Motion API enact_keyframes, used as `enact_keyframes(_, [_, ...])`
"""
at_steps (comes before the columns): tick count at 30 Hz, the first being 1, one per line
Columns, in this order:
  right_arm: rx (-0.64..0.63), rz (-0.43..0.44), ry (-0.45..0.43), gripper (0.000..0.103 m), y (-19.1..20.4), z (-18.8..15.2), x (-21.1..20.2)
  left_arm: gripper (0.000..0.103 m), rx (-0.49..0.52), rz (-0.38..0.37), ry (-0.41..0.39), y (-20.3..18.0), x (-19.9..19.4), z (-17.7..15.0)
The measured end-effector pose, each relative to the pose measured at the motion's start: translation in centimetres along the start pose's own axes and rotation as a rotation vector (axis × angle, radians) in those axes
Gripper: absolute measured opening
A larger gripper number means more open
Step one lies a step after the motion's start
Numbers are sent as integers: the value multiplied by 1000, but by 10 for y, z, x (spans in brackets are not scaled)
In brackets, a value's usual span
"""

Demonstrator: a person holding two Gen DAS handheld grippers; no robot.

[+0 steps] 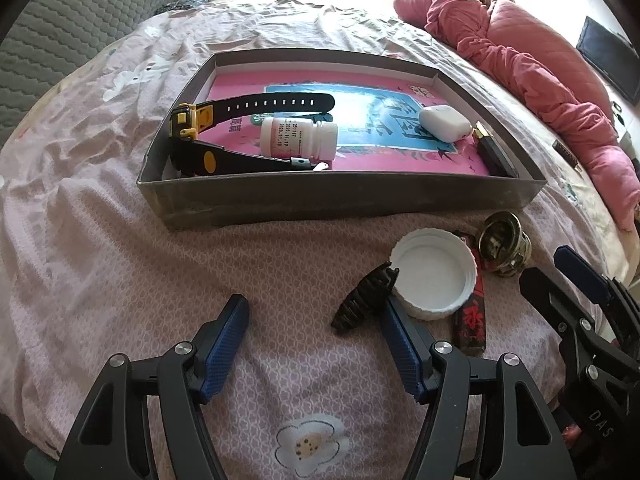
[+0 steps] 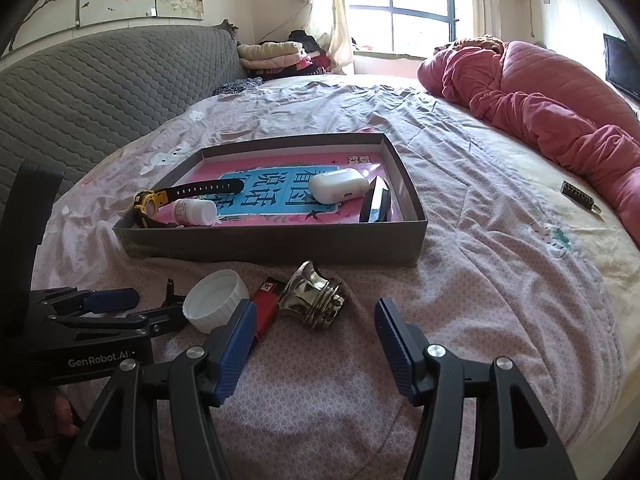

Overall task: Organize rigid objects
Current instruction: 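Approach the black hair clip with the left tool while the right tool approaches the silver bottle top, then close the left tool on the black hair clip while the right tool grasps the silver bottle top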

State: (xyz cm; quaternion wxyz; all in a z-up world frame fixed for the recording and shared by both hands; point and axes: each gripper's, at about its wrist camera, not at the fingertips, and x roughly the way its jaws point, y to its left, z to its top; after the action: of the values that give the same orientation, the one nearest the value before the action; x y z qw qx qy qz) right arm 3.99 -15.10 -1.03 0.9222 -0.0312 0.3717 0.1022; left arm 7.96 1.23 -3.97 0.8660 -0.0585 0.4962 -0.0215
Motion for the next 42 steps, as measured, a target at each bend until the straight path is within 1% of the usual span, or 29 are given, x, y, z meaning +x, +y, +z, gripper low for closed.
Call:
enact_keyframes(12, [62,15,28,61,-3,4,21,69,-9,-8,-16,0,7,5])
enact_keyframes(18, [114,29,39,61,-9,5,28,69,-5,-8,-20,-1,9,5])
enact_keyframes(23, [158,40,60,61,-17,4,35,69,0,-20,-14,-3,10,7])
enact_keyframes(30, [193,59,59,60,-23,5,38,69,19,-40,-18,-10,11,8])
enact_keyframes(35, [208,81,52,53,-25,6,37,67,34,-41,-18,-16,11,8])
enact_keyframes(38, [217,90,48,50,-26,6,37,67,30,-42,-20,-16,11,7])
enact_keyframes(42, [235,106,37,44,-29,7,34,67,41,-35,-22,-17,11,6])
